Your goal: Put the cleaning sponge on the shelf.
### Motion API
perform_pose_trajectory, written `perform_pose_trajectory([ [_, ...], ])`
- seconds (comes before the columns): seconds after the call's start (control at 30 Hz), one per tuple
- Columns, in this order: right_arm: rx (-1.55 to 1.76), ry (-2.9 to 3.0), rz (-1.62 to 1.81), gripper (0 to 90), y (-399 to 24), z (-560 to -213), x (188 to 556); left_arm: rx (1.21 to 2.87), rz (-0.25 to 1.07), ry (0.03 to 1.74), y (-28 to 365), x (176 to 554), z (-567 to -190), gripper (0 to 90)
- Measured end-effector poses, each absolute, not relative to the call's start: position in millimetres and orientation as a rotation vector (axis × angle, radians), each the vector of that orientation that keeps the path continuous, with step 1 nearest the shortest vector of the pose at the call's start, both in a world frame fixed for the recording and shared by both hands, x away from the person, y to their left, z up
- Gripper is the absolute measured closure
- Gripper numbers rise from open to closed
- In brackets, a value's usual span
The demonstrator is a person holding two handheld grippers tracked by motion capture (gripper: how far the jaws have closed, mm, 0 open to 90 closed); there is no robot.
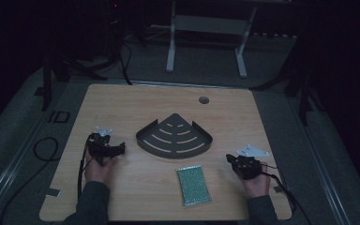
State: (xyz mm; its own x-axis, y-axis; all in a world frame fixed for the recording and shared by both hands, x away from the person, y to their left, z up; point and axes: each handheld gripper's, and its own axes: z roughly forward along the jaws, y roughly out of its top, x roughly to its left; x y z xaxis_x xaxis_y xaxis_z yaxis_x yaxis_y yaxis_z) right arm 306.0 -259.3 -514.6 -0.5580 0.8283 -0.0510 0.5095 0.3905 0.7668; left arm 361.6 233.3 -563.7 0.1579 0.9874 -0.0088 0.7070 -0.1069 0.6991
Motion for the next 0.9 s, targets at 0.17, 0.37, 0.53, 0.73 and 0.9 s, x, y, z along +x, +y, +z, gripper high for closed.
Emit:
perform_pose_trajectory([
  [0.17, 1.061, 2.259, 0.998, 89.8, -249.2, -509.3, 289.6, 1.876, 0.646, 1.608, 233.1, 361.6, -563.7, 9.2],
  [0.37, 0.978, 2.353, 1.063, 89.8, -225.5, -507.7, 276.1, 1.875, 0.645, 1.61, 232.8, 361.6, -563.7, 9.1],
  [0.53, 0.95, 2.393, 1.077, 89.8, -216.1, -510.2, 271.6, 1.875, 0.645, 1.611, 232.7, 361.6, -563.7, 9.1],
  [0.73, 0.948, 2.437, 1.103, 89.8, -208.8, -518.3, 267.0, 1.875, 0.645, 1.611, 232.7, 361.6, -563.7, 9.1],
  [0.9, 0.919, 2.468, 1.102, 89.8, -200.1, -522.8, 262.3, 1.875, 0.646, 1.611, 232.6, 361.6, -563.7, 9.1],
])
